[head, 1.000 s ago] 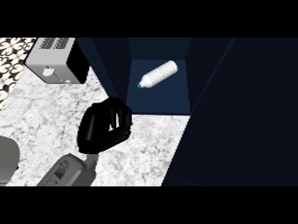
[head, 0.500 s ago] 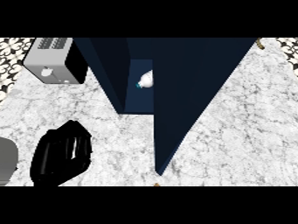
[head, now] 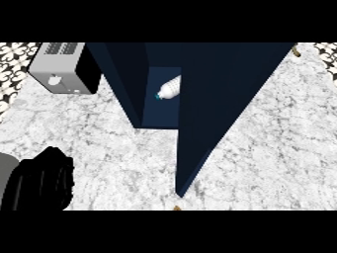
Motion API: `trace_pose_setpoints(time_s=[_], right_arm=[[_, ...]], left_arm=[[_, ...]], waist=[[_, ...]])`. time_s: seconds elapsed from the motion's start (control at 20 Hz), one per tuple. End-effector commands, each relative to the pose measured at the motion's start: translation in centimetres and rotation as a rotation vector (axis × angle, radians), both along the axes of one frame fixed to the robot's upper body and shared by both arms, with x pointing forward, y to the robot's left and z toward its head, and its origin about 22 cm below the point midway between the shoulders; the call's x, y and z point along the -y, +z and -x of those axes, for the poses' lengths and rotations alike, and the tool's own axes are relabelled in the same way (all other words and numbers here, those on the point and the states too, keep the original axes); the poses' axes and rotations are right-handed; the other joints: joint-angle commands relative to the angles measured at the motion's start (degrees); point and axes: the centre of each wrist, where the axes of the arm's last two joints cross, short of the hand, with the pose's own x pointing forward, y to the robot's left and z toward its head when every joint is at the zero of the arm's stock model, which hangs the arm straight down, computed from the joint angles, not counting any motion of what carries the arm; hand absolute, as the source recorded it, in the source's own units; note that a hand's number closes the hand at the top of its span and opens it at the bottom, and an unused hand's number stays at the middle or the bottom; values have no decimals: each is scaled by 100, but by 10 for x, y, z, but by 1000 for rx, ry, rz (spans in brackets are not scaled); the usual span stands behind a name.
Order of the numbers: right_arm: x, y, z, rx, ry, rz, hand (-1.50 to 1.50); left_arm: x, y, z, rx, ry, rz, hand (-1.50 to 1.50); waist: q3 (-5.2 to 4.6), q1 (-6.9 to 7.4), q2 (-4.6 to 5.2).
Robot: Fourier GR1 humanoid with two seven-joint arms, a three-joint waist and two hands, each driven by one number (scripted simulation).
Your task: Pick up the bottled water, place it into the cabinet and close the cabinet
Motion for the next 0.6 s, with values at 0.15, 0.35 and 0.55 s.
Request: trace_pose_setpoints(time_s=[0.15,0.35,0.55], right_arm=[[-59,5,-23,65,-31,-66,150],[-51,22,-55,2,-130,-132,150],[-63,32,-92,-56,-178,-148,150]], left_arm=[[-33,-2,10,11,11,-7,150],[-34,8,13,26,1,-13,150],[-56,1,32,0,-12,-31,150]], waist=[[-8,65,26],[0,168,69],[5,194,61]])
